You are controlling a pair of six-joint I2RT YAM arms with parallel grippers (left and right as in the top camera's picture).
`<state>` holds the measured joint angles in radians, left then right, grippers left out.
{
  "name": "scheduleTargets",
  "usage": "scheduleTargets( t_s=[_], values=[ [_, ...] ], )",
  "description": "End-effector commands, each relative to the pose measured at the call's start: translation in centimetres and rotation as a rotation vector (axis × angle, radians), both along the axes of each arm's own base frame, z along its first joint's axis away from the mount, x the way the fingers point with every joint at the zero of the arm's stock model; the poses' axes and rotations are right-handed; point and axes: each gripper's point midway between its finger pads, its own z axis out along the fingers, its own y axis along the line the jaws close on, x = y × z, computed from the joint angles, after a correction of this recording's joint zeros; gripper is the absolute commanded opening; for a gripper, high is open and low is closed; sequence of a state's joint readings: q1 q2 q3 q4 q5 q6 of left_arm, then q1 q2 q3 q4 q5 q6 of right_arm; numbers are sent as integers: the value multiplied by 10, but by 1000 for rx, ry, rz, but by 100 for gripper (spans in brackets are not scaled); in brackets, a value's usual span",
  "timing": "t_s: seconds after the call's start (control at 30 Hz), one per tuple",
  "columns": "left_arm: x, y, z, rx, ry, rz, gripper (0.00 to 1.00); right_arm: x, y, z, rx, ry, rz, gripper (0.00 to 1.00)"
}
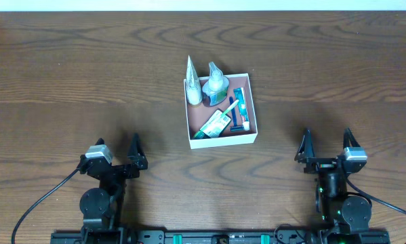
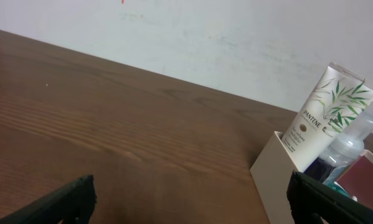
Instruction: Pack container
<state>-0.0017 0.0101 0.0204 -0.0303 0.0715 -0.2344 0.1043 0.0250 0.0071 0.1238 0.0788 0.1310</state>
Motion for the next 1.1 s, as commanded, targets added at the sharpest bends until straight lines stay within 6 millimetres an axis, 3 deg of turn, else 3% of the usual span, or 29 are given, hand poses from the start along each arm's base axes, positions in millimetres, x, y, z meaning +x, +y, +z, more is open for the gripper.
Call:
scheduleTargets(
  t_s=[0.0,0.17,0.4,1.07],
  values=[
    [-1,-1,-16,14,47,-7,98,0,-2,-10,-46,38,-17,99],
    [-1,-1,-16,14,47,-7,98,0,-8,-44,-62,174,-39,99],
    [-1,-1,-16,14,47,-7,98,0,-4,-43,-146,171,-19,99],
    [-1,-1,-16,14,47,-7,98,0,-18,-45,-139,179,-57,99]
  ],
)
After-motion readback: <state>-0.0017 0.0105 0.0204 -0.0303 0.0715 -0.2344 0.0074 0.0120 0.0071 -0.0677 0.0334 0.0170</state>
